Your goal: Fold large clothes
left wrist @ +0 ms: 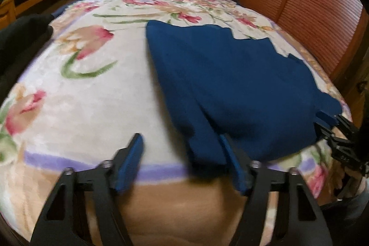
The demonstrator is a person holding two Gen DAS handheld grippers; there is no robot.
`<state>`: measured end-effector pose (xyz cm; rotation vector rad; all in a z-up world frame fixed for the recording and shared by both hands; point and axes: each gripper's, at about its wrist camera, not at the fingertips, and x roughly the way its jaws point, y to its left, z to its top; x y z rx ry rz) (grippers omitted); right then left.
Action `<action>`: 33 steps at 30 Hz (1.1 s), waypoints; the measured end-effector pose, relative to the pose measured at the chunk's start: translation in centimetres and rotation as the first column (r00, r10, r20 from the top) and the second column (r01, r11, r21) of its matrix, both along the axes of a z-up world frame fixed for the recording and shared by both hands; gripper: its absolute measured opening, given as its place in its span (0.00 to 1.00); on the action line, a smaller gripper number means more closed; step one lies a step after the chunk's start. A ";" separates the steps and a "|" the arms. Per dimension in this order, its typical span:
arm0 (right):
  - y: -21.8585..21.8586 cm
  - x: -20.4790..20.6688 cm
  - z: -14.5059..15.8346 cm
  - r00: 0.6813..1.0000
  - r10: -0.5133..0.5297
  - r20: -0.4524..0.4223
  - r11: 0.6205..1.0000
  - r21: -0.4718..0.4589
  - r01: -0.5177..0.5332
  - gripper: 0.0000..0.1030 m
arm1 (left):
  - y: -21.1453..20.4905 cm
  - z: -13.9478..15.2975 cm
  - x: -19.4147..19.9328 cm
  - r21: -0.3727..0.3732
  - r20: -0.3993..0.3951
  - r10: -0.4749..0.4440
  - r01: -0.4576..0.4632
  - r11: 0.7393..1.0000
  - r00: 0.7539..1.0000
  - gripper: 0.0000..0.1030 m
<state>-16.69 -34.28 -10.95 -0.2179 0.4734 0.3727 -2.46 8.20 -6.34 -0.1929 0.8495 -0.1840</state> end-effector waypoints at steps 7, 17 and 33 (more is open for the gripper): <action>0.6 -1.7 1.3 0.998 0.026 0.054 0.999 0.045 -0.029 0.59 | -1.7 1.2 -0.1 -0.005 -0.012 -0.054 0.054 0.999 0.998 0.15; 2.4 0.3 -0.3 0.996 0.048 -0.070 0.999 0.025 -0.047 0.51 | -3.5 7.6 -0.7 0.047 0.118 -0.052 0.046 0.998 0.992 0.10; -8.5 -3.0 1.9 0.996 -0.090 0.013 0.990 0.114 0.088 0.51 | -17.3 15.5 0.5 0.203 0.253 -0.230 0.181 0.962 0.940 0.09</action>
